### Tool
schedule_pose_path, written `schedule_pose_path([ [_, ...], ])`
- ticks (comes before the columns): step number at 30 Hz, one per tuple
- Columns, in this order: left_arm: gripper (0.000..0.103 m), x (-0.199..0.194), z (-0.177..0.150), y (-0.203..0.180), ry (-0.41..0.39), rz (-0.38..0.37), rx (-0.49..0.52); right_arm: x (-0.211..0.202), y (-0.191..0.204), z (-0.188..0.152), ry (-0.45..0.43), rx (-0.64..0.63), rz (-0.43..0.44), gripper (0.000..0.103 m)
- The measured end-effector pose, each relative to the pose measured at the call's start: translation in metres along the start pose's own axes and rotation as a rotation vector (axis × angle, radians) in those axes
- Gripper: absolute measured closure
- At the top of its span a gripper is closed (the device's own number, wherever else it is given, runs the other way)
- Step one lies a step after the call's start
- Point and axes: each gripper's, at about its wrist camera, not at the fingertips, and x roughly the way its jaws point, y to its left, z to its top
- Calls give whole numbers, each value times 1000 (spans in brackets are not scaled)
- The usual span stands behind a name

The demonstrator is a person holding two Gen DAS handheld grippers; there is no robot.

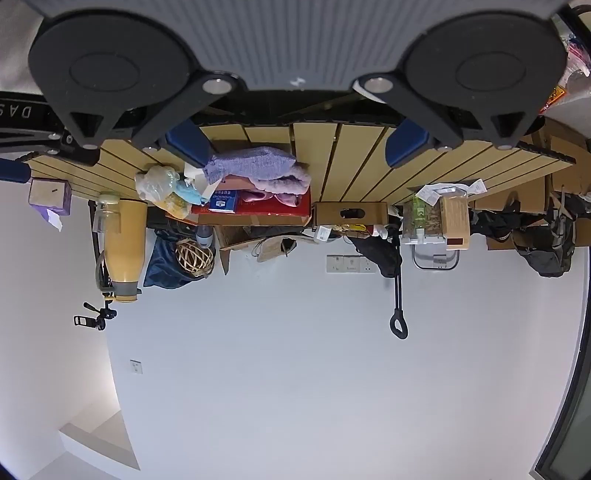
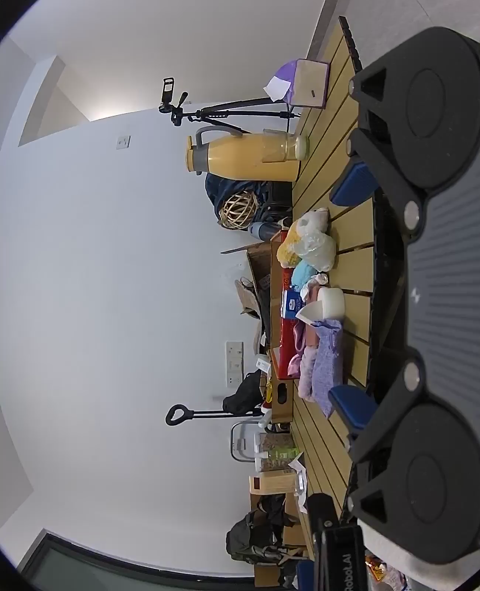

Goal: Organize soft objects

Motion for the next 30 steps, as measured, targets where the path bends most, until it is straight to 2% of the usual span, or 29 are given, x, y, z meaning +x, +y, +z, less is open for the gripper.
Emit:
schedule_pose_path([
  [30, 0, -6, -1, -1, -41, 6, -1, -3, 4, -2, -2, -13, 12, 0],
])
